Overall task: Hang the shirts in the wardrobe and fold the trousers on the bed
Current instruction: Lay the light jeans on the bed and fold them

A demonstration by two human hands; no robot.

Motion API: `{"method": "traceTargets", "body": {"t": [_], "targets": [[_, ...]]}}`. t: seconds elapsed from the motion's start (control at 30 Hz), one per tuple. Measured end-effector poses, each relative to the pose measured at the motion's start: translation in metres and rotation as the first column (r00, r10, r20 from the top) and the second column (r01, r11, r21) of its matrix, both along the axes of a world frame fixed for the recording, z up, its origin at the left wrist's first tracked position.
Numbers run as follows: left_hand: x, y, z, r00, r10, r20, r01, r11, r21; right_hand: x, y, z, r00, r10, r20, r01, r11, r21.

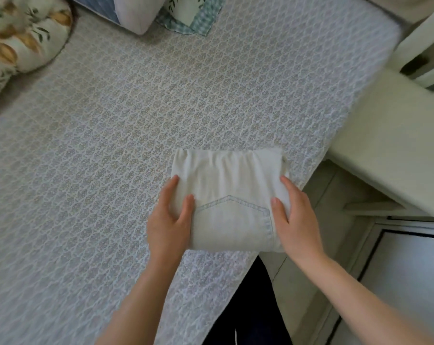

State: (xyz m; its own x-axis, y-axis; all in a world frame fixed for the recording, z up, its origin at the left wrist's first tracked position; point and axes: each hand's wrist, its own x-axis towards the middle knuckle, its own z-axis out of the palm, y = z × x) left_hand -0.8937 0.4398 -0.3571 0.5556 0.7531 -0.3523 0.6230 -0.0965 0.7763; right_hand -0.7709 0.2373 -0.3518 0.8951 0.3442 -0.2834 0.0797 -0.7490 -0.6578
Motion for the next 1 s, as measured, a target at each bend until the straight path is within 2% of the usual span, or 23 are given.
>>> {"method": "traceTargets", "body": {"t": [0.3, 0.53, 0.73, 1.0], "targets": [[-0.053, -0.024, 0.112, 0.979, -0.125, 0.163, 0.141, 0.986, -0.088, -0.097, -0.046, 0.123, 0.975, -0.218, 0.049, 0.215, 0.975, 0.058], [-0.064, -0.062, 0.189, 0.927, -0.317, 0.201, 0.329, 0.944, -0.026, -0.151, -0.095, 0.193, 0.923, -0.377, 0.073, 0.371, 0.925, 0.088], [-0.068, -0.113, 0.225, 0.871, -0.425, 0.246, 0.443, 0.896, -0.018, -0.194, -0.148, 0.232, 0.838, -0.539, 0.088, 0.523, 0.839, 0.152], [-0.083, -0.207, 0.259, 0.741, -0.57, 0.355, 0.612, 0.791, -0.01, -0.258, -0.233, 0.273, 0.688, -0.702, 0.183, 0.678, 0.712, 0.185]]}}
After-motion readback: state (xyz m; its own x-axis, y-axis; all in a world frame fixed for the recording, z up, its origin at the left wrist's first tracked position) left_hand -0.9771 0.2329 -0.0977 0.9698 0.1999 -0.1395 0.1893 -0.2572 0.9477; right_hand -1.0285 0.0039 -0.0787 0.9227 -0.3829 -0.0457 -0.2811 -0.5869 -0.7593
